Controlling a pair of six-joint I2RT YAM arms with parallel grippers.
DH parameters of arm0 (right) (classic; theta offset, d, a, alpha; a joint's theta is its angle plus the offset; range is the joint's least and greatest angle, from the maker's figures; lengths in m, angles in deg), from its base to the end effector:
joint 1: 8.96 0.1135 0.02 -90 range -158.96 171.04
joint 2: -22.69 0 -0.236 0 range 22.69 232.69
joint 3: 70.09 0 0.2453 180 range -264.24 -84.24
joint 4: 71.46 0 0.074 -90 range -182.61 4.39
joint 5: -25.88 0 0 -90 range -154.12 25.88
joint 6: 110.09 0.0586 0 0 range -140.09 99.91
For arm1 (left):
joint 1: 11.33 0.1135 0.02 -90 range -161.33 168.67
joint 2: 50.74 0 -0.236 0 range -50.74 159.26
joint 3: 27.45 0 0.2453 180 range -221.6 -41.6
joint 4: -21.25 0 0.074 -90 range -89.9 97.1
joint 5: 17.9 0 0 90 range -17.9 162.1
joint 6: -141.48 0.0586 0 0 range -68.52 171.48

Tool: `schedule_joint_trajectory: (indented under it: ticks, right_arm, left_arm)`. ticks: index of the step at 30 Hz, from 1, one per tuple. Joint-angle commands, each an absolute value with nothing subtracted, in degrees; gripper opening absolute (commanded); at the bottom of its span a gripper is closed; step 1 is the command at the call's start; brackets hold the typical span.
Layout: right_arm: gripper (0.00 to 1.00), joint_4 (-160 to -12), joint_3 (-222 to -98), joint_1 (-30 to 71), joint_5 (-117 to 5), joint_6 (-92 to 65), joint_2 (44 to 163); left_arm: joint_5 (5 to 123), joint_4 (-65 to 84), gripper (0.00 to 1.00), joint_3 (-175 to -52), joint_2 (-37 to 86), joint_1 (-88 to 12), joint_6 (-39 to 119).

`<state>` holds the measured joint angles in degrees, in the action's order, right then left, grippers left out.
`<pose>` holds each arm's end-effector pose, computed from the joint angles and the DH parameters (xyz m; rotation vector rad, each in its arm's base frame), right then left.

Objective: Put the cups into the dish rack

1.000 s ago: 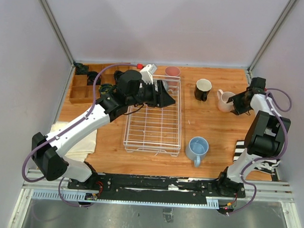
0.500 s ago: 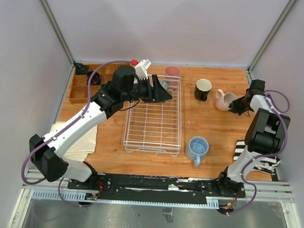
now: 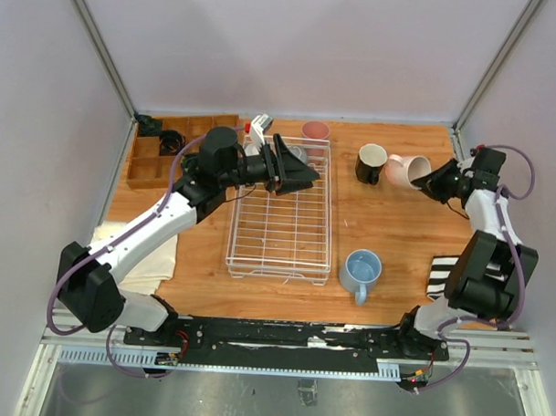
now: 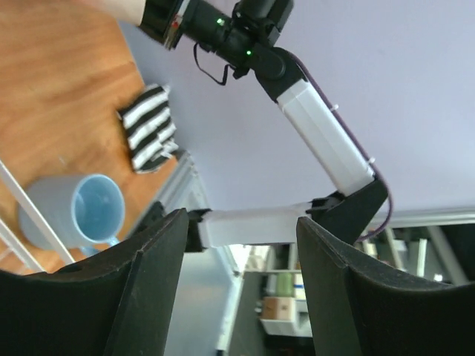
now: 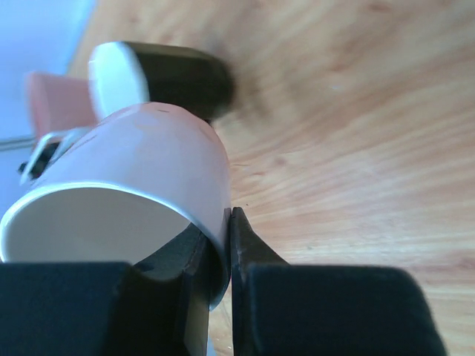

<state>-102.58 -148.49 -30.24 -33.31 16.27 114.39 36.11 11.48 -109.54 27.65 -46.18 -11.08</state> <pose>0.3412 -0.1007 0.2059 0.8814 2.1580 0.7602 0.2577 -0.2214 0.3477 0.0851 2.0071 -1.7162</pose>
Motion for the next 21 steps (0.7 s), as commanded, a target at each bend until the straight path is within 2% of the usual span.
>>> schedule_joint_trajectory:
  ticks: [1, 6, 14, 21]
  right_arm:
    - [0.01, -88.8, -146.4, -31.0, -18.4, 15.1, 105.4]
    - [0.01, -77.1, -143.4, -29.8, -11.7, 16.2, 99.3]
    - [0.01, -69.2, -142.0, -21.1, -9.9, 10.1, 91.4]
    - [0.01, -58.4, -141.9, -13.0, -5.9, 10.5, 90.6]
  left_arm:
    - [30.2, 25.8, 0.65, -103.0, 25.6, -46.1, -30.8]
    - [29.8, 35.8, 0.67, -98.0, 24.7, -46.3, -41.2]
    - [29.1, 40.9, 0.69, -97.1, 23.6, -46.6, -48.3]
    - [28.7, 42.3, 0.71, -95.6, 23.8, -48.4, -50.8]
